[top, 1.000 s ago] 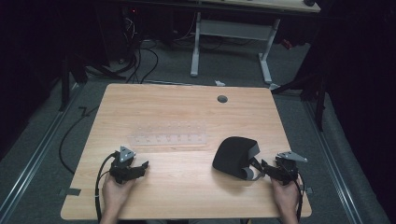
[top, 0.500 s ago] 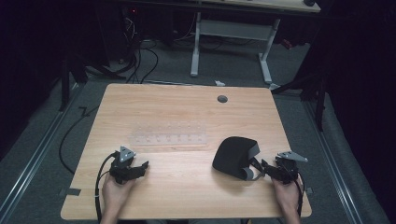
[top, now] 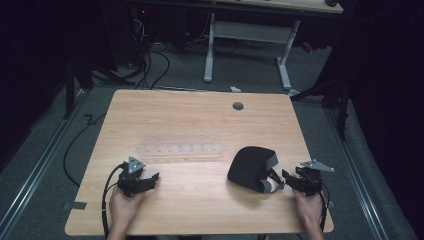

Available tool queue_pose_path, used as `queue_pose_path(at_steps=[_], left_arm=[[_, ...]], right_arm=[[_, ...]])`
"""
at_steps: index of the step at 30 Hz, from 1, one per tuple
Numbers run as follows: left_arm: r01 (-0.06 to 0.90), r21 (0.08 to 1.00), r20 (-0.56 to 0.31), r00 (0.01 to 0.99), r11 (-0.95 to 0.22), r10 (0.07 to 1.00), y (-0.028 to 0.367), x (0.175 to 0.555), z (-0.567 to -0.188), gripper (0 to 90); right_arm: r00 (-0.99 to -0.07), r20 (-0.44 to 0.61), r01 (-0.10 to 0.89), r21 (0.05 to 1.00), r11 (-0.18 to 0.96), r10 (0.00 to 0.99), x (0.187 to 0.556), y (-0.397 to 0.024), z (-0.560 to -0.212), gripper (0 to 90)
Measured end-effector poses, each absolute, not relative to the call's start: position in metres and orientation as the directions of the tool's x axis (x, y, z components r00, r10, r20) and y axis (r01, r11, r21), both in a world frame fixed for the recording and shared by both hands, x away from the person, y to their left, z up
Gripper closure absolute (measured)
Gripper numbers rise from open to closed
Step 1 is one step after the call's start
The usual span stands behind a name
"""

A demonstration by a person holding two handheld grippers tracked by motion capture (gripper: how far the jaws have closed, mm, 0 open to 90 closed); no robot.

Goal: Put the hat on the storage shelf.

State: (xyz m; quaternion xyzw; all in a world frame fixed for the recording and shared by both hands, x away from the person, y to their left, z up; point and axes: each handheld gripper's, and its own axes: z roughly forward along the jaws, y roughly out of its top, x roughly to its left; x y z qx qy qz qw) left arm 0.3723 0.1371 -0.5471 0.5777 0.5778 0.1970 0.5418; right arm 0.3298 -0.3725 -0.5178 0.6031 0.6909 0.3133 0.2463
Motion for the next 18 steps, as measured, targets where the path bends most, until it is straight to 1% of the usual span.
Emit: queue_pose_path(at_steps=[4, 8, 13, 17, 18], left_arm=[[0.454, 0.854, -0.398, 0.256, 0.254, 0.881, 0.137, 0.372, -0.547, 31.2], [0.454, 0.854, -0.398, 0.256, 0.254, 0.881, 0.137, 0.372, -0.547, 31.1], [0.454, 0.854, -0.399, 0.255, 0.255, 0.881, 0.137, 0.372, -0.547, 31.1], [0.455, 0.854, -0.398, 0.255, 0.254, 0.881, 0.137, 0.372, -0.547, 31.0], [0.455, 0.854, -0.398, 0.255, 0.254, 0.881, 0.137, 0.372, -0.547, 31.0]], right_arm=[[-0.170, 0.075, 0.664, 0.746, 0.058, 0.983, 0.326, -0.373, -0.513, 43.9], [-0.184, 0.091, 0.657, 0.752, 0.054, 0.979, 0.323, -0.373, -0.510, 44.2], [-0.225, 0.090, 0.604, 0.794, 0.067, 0.970, 0.317, -0.369, -0.498, 41.7], [-0.245, 0.094, 0.589, 0.805, 0.071, 0.965, 0.316, -0.365, -0.492, 39.9], [-0.264, 0.097, 0.585, 0.807, 0.079, 0.960, 0.318, -0.363, -0.489, 37.8]])
